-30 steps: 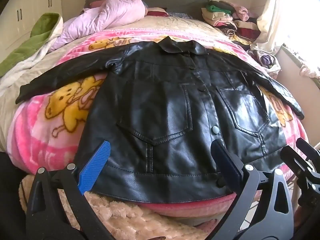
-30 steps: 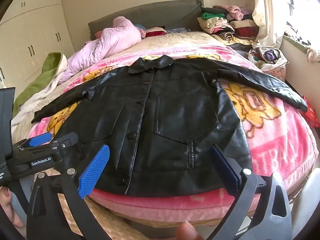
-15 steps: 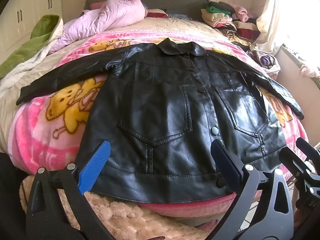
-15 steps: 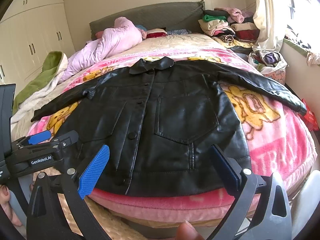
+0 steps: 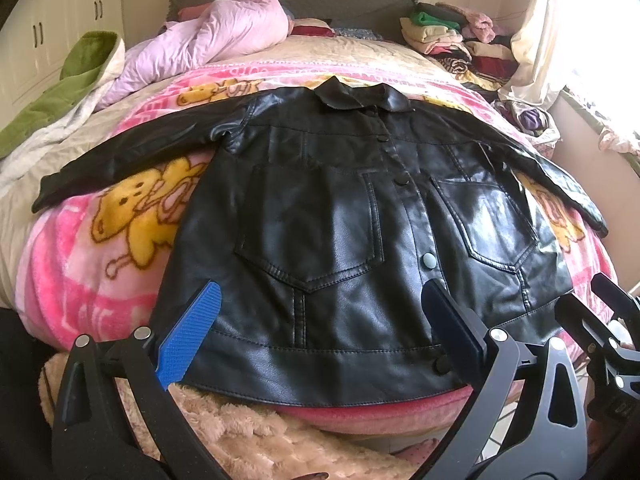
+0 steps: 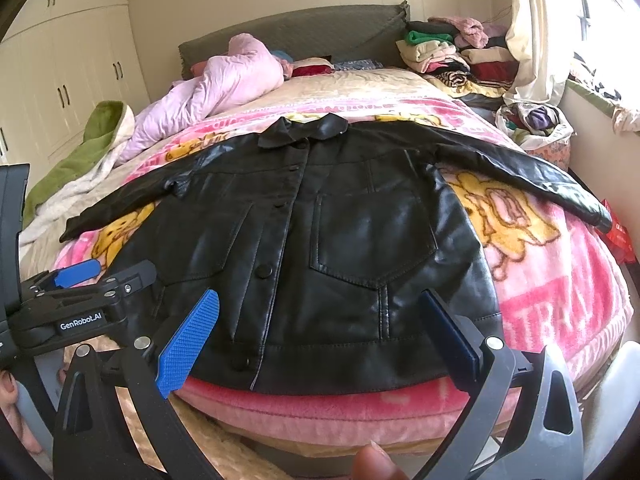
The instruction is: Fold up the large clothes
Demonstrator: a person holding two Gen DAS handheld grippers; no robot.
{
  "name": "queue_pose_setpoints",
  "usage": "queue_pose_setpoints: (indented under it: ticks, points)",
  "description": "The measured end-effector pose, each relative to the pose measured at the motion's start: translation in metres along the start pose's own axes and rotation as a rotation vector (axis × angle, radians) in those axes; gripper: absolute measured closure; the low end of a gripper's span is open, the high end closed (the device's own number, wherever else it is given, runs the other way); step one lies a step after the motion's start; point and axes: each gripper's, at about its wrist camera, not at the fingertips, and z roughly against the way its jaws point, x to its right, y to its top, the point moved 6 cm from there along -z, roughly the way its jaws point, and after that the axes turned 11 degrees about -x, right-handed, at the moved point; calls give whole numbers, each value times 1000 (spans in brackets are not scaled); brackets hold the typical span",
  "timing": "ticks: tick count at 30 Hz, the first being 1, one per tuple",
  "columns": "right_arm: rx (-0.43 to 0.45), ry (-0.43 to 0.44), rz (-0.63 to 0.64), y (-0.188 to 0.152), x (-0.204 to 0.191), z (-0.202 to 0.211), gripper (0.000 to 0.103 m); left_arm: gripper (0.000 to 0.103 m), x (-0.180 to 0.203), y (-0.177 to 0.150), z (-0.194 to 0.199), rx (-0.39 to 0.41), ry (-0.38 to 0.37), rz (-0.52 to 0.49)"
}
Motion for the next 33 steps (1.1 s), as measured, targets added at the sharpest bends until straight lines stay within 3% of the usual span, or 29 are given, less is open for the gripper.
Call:
queue_pose_setpoints:
  ticks: [33]
  points:
    - [2,-10,8,-1,0,-1,4,9,0,-1,-1,5,4,-3]
